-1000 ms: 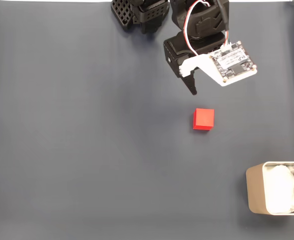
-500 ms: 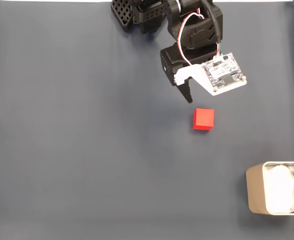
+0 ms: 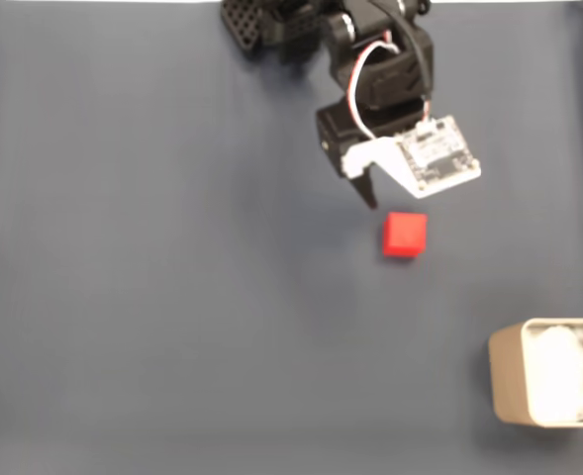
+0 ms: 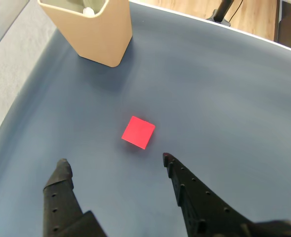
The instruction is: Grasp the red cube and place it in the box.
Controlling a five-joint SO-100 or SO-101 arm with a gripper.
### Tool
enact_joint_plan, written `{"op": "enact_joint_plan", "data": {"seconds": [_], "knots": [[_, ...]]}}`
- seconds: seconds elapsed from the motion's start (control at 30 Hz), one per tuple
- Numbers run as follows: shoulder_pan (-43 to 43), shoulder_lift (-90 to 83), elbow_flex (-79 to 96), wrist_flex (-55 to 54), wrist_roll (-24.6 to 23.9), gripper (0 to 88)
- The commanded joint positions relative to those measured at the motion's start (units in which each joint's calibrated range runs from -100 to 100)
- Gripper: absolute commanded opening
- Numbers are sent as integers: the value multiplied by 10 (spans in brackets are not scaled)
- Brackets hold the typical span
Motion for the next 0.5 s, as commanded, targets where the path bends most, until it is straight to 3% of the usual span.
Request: {"op": "enact_joint_plan", "data": {"seconds": [0.0, 0.47], "knots": [[3, 7, -3, -21, 6, 424], [9, 58, 14, -80, 5, 436]]}}
